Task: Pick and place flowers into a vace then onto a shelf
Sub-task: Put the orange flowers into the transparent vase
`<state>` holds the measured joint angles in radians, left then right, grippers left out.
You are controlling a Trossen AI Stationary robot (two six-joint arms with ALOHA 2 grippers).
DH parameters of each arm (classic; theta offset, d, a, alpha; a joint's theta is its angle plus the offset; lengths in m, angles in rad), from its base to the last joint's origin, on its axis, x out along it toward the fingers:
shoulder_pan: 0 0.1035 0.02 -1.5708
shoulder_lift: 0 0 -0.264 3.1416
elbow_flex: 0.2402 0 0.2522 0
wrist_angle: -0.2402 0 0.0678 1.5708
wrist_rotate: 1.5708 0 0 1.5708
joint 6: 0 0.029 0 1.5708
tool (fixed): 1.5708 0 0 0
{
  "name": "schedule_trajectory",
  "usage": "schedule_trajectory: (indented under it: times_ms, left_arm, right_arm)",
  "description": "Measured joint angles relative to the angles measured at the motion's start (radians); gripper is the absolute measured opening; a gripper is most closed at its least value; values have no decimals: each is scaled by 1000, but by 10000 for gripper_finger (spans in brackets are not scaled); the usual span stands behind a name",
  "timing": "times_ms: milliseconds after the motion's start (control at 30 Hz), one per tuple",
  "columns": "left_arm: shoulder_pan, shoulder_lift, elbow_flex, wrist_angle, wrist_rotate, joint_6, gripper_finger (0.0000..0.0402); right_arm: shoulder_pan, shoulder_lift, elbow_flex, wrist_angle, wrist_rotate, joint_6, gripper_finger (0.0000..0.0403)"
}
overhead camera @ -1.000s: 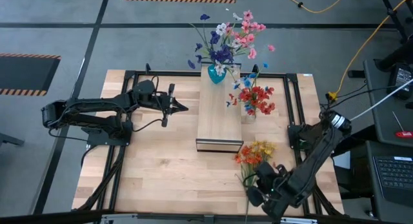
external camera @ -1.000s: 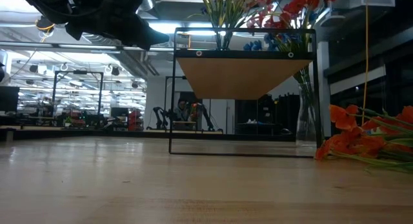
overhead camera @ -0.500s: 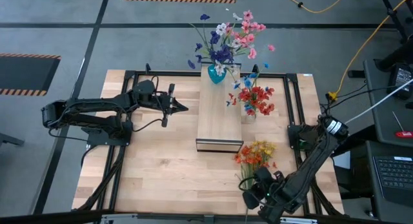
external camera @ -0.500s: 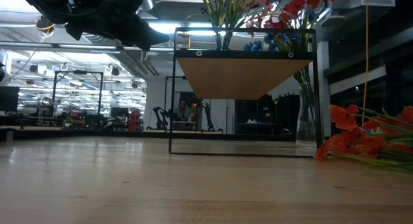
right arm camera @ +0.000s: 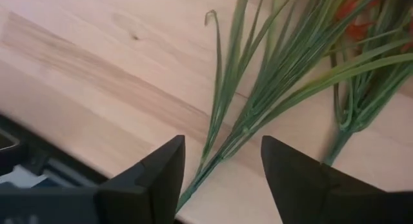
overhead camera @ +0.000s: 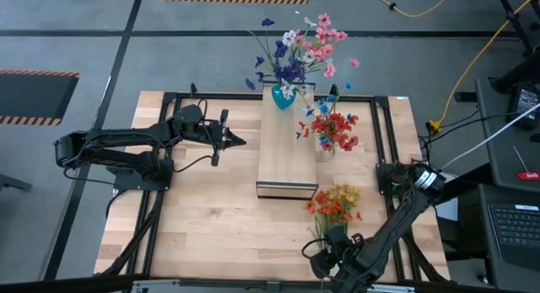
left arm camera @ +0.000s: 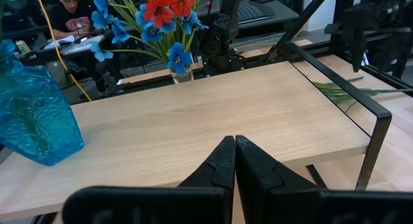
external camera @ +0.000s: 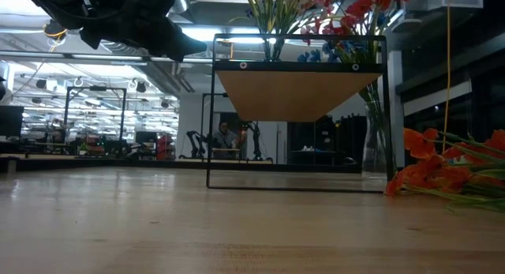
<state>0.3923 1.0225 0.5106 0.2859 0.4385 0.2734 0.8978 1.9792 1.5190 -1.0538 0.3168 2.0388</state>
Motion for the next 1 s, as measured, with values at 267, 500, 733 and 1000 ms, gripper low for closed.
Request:
schedule_trajectory:
  times_ms: [267,500,733,1000]
  left_arm:
    - [0,0,0,-6,0,0,1]
    - [0,0,0,-21,0,0,7]
    - [0,0,0,-66,0,1,1]
    - [0,0,0,-69,0,2,7]
  right_arm:
    - [-1,41,-1,-1,0,32,206]
    - [-1,43,-3,-24,2,109,206]
    - [-1,44,-43,20,3,98,206]
    - [-1,44,-109,133,23,48,206]
